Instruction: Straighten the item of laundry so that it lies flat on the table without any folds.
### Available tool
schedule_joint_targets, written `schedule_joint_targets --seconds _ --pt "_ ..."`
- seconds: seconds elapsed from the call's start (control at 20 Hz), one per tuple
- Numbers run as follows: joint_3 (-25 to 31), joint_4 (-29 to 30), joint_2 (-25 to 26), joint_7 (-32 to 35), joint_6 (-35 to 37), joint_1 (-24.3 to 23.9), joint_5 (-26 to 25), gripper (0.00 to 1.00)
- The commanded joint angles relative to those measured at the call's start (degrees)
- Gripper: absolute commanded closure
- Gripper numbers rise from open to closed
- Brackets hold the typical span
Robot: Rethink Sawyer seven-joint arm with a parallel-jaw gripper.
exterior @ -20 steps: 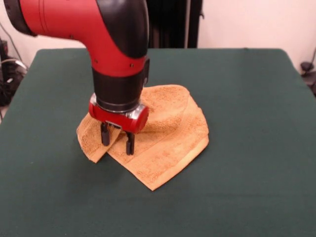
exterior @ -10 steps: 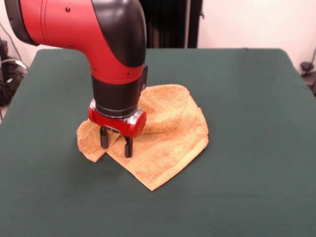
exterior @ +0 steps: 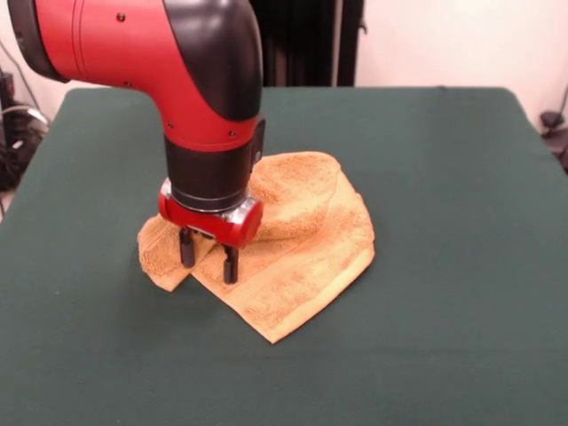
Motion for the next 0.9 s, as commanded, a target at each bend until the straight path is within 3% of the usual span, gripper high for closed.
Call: schedule_joint_targets --seconds 0.05,0.3,0.55,0.9 --pt "-0.36 3.42 -0.85 3.90 0.73 -0.47 1.01 0.00" --pt "-1.33 8.06 -5.71 0.05 2.15 -3.54 -0.31 0.00" --pt "-2.37 12.29 -11.73 -6.41 8.25 -6.36 -1.96 0.00" --pt "1.22 11.18 -12.18 -13.25 7.84 -13.39 -5.10 0.00"
